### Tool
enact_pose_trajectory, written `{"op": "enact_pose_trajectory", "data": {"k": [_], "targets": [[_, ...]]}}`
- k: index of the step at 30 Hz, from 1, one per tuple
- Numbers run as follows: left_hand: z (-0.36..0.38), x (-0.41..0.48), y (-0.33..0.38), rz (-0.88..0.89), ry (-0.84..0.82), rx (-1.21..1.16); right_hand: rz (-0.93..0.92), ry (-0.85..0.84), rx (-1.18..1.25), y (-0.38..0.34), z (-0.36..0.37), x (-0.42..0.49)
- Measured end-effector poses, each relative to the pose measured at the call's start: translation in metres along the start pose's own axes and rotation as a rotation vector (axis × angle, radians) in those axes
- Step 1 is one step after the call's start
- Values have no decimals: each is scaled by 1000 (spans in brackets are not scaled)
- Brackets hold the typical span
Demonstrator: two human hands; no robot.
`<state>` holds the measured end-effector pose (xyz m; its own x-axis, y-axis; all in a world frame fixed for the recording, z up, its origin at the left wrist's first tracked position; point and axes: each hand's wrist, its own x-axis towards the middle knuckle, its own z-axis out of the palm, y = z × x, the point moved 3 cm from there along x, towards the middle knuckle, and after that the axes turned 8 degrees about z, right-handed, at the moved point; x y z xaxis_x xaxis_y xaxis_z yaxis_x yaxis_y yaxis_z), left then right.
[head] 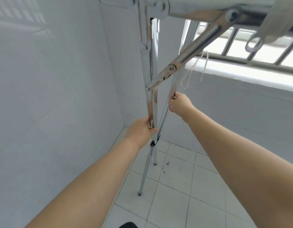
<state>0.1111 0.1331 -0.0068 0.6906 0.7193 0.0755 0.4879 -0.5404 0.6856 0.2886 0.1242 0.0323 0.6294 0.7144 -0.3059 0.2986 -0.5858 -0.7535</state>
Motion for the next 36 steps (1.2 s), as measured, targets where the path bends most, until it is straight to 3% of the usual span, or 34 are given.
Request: {"op": "enact_pose_trajectory", "data": {"k": [22, 36], "targets": [[-112, 150, -134, 51, -3, 84, 22, 139, 2, -143, 96, 143], [-138, 229, -166, -106, 68, 34, -18, 79, -25, -187, 108, 228]]}}
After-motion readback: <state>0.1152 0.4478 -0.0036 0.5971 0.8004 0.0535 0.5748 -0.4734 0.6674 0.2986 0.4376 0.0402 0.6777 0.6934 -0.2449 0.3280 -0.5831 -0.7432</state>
